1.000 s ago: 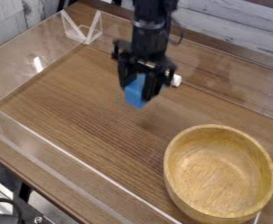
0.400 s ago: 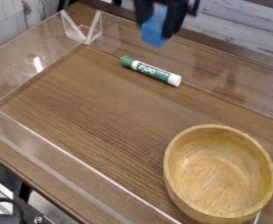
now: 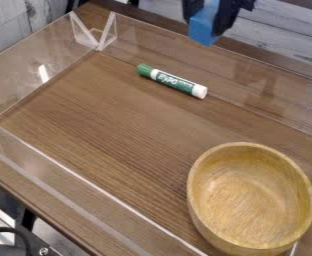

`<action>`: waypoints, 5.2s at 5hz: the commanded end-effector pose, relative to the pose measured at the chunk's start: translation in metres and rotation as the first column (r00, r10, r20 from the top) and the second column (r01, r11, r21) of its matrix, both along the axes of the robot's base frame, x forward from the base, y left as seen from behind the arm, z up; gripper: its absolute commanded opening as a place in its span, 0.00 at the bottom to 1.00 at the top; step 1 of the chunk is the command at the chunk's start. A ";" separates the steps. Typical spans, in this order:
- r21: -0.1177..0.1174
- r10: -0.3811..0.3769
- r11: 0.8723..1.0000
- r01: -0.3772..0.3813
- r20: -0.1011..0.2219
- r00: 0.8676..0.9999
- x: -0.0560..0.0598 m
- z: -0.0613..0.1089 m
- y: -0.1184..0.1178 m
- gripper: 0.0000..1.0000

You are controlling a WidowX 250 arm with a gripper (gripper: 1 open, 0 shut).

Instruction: Put the blue block in the brown bowl

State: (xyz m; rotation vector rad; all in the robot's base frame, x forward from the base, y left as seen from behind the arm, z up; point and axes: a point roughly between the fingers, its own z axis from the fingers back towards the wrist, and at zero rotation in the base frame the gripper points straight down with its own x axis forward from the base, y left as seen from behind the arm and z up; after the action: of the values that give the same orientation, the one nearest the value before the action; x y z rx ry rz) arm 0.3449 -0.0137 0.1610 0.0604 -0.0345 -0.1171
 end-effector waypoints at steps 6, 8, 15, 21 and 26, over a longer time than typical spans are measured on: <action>-0.001 -0.021 1.000 0.021 0.102 0.995 -0.027 0.002 -0.042 0.00; -0.010 -0.001 1.000 0.002 0.092 0.996 -0.076 0.002 -0.071 0.00; -0.090 0.057 0.995 -0.042 0.175 0.983 -0.136 -0.045 -0.111 0.00; -0.206 0.078 0.977 -0.049 0.135 0.988 -0.131 -0.046 -0.102 0.00; -0.238 0.106 0.968 -0.074 0.122 0.987 -0.113 -0.045 -0.099 0.00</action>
State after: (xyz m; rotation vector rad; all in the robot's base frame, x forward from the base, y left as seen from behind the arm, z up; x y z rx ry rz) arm 0.2213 -0.1102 0.1023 -0.1473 -0.1269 -0.0182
